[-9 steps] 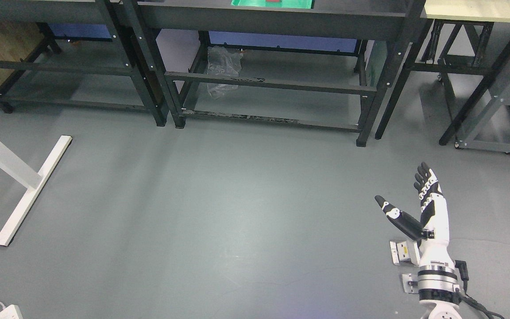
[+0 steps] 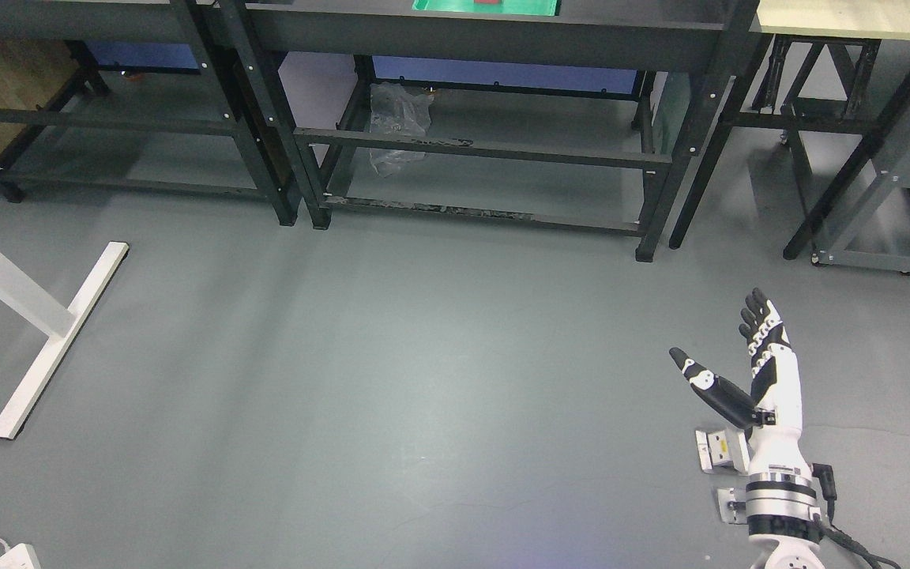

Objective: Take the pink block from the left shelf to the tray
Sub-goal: 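Drive toward the black shelf with the green tray, right hand raised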

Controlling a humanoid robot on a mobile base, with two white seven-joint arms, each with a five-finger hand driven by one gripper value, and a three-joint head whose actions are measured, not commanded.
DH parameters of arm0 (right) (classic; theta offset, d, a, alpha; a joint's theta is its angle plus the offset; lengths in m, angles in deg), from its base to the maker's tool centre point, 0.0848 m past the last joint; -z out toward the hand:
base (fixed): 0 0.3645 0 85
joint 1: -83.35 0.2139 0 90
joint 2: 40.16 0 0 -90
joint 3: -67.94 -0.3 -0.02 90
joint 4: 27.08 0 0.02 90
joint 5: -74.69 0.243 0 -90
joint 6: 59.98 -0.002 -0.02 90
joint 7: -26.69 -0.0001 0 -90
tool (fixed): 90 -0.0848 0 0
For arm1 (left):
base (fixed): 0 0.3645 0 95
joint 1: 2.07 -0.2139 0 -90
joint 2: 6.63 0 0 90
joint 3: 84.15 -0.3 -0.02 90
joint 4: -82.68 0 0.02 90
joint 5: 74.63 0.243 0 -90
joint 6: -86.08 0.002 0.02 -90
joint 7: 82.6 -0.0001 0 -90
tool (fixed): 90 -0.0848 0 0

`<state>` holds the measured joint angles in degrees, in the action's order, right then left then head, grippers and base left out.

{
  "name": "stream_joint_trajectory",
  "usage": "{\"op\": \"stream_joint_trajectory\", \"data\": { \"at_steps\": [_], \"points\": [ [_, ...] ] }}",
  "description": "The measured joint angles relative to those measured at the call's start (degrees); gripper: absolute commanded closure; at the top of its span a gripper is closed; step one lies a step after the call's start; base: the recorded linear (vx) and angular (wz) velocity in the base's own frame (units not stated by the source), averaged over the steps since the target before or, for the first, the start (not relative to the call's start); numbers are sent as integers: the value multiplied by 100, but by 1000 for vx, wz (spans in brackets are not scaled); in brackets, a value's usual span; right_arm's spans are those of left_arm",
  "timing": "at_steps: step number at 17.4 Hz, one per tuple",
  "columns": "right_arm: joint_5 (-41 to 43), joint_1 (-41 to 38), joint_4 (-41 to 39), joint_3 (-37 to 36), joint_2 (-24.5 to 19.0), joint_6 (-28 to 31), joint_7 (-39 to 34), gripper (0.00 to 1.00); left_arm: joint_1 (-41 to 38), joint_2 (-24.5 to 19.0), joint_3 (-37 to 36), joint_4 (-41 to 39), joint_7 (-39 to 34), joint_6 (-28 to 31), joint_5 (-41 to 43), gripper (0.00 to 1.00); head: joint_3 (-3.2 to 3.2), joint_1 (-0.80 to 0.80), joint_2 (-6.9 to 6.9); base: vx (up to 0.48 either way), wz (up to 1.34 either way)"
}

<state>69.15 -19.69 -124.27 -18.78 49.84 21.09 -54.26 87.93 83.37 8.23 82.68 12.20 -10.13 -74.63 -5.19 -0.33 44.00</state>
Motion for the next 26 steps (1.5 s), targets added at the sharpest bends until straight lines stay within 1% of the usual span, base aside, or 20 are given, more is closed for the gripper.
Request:
{"op": "stream_joint_trajectory", "data": {
  "at_steps": [4,6,8,11,12,13,15,18,21,26],
  "points": [
    [-16,7,3,1,0,-17,18,1,0,0,0,0,0,0,0,0,0,0,0,0,0],
    [-117,18,5,2,0,-34,19,4,0,0,0,0,0,0,0,0,0,0,0,0,0],
    [-464,49,7,2,0,88,109,7,0,0,0,0,0,0,0,0,0,0,0,14,1],
    [-945,168,9,84,3,506,346,7,0,0,0,0,0,0,0,0,0,0,0,33,2],
    [-1095,201,10,141,23,664,381,6,0,0,0,0,0,0,0,0,0,0,0,65,0],
    [-1260,231,11,198,48,837,409,2,0,0,0,0,0,0,0,0,0,0,0,65,0],
    [-1606,276,3,293,89,1073,535,1,0,0,0,0,0,0,0,0,0,0,0,79,0],
    [-2112,292,-28,408,80,1148,866,1,0,0,0,0,0,0,0,0,0,0,0,116,-11],
    [-2612,293,-63,479,58,1102,1319,1,0,0,0,0,0,0,0,0,0,0,0,128,-40],
    [-3408,295,-102,540,36,1084,1614,1,1,0,0,0,0,0,0,0,0,0,0,130,-25]
  ]
}}
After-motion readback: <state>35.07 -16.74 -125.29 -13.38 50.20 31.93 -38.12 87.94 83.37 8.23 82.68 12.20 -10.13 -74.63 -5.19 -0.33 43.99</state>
